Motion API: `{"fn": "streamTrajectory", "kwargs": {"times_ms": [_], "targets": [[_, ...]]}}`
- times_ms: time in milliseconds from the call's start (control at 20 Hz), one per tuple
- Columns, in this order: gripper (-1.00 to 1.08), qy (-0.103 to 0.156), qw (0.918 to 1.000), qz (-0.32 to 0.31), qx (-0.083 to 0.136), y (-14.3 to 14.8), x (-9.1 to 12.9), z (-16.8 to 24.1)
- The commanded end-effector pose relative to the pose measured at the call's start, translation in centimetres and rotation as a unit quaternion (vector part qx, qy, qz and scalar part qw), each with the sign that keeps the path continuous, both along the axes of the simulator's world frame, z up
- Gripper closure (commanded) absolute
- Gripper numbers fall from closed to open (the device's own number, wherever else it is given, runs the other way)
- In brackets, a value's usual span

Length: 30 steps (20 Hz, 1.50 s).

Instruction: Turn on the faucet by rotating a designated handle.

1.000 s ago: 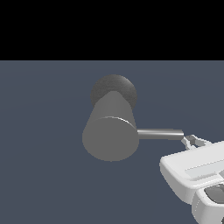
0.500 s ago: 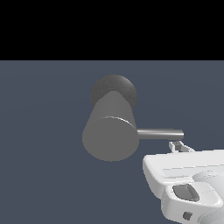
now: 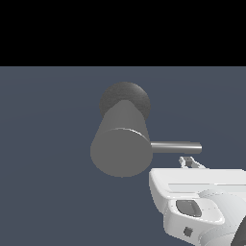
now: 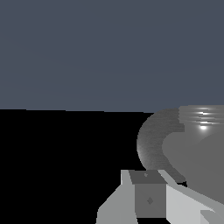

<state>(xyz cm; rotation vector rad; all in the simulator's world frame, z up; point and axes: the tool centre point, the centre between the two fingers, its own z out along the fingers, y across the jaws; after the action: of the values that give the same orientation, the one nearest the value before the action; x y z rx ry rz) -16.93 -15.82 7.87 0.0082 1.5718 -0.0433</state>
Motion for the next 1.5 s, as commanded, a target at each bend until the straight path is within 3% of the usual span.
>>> {"fn": "streamTrajectory", "kwargs": {"times_ms": [0,1450], "targets": [[1.08,0.0,1.0,-0.003,0.003,0.1,0.1,-0.1],[1.08,-0.001,1.0,-0.003,0.003,-0.4,0.1,5.7]]}}
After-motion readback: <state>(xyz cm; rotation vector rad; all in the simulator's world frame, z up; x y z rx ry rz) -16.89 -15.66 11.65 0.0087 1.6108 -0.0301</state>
